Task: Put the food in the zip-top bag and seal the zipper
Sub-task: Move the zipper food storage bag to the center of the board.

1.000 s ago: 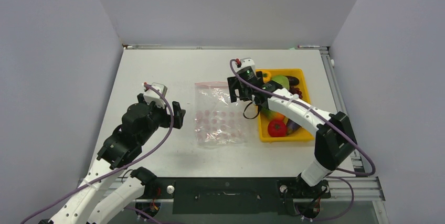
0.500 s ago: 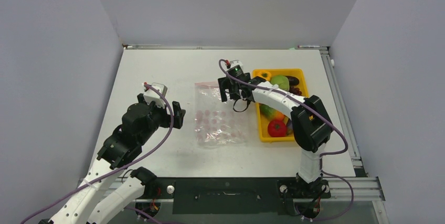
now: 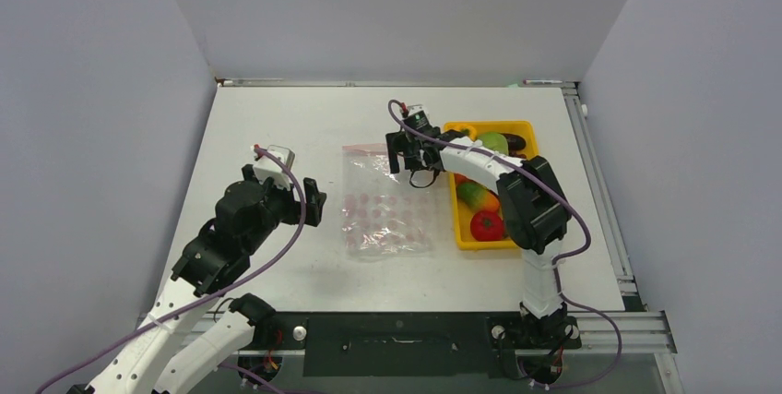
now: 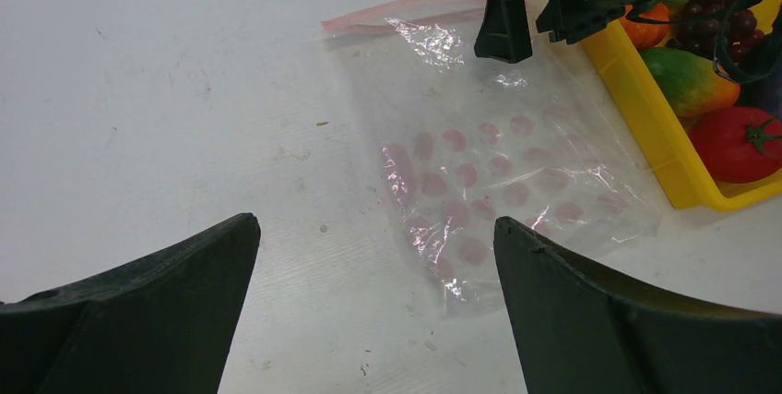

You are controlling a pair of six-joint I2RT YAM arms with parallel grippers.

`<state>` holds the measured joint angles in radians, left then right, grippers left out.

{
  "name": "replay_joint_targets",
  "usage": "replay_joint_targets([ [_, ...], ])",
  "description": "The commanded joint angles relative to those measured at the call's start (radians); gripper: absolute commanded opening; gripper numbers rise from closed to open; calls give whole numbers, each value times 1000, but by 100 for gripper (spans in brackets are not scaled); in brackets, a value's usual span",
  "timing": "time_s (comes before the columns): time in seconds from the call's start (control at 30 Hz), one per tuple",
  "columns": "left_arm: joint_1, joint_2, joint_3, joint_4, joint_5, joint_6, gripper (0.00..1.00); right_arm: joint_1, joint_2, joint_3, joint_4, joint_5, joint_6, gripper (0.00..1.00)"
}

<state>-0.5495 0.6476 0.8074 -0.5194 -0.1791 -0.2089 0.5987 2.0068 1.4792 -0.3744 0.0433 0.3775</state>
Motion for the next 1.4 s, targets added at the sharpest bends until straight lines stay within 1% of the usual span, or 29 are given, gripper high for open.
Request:
replay_joint_targets([
  [0.0,5,1,30,34,-3,-9,96,1,21,40,34,-8,2,92],
  [0.13,4,3,30,34,-3,-9,96,0,38,41,41,-16,-1,98],
  [0.17,5,3,30,33,-3,-9,96,0,43,41,40,-18,-3,97],
  [0.23,5,3,30,34,-4,-9,96,0,48,38,41,-21,-5,91],
  [0.3,5,3,30,33,-3,-9,96,0,51,35,41,-24,-8,83],
  [0.37,5,3,30,33,-3,-9,96,0,53,32,41,-25,-12,72],
  [0.53,5,3,30,33,-2,-9,96,0,52,19,41,-19,-18,39],
  [0.7,5,3,30,34,-2,-9,96,1,46,11,38,-23,-26,17],
  [0.73,5,3,30,34,-2,-9,96,1,43,10,37,-22,-27,10],
  [0.77,4,4,30,34,-2,-10,96,1,39,7,36,-22,-28,6],
  [1.03,4,9,30,35,3,-11,96,11,-46,-56,64,-13,9,5],
  [1.23,5,27,34,38,21,-17,96,38,-131,-145,97,14,58,5],
  [1.37,5,48,48,46,36,-48,96,57,-195,-215,128,45,87,5],
])
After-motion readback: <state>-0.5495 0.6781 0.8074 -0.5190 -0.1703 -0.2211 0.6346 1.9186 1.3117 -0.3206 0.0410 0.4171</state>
